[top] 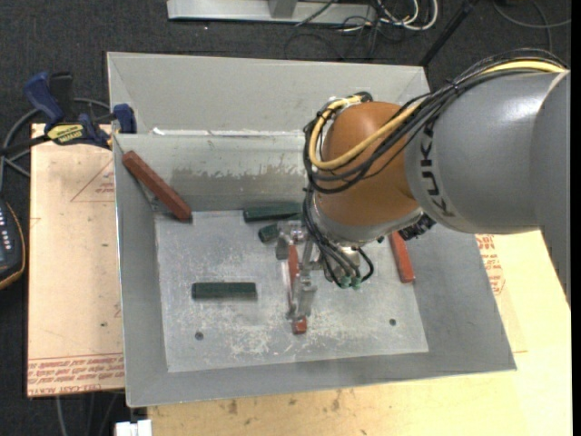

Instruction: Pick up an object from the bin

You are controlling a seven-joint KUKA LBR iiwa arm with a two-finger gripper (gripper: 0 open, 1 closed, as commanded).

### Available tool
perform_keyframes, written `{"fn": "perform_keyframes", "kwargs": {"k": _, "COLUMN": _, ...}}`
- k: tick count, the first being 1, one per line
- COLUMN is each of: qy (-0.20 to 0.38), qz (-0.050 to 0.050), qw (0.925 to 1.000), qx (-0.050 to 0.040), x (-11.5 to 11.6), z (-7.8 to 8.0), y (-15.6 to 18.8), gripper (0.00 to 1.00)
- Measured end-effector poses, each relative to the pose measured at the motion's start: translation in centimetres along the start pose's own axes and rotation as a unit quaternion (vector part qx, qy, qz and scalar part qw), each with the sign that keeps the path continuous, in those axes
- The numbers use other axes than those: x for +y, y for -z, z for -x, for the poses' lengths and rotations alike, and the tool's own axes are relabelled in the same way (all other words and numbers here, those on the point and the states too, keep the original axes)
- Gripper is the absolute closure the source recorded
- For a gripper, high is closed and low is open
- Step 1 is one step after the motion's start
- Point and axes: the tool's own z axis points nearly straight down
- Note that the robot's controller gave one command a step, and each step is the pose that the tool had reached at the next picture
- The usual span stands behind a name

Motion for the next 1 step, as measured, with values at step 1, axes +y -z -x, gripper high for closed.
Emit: {"fn": "perform_keyframes", "kwargs": {"k": 1, "qy": 0.031, "qz": -0.001, "qw": 0.9995, "qx": -0.0015, "x": 2.81, "z": 4.22, "y": -9.84, "gripper": 0.00}}
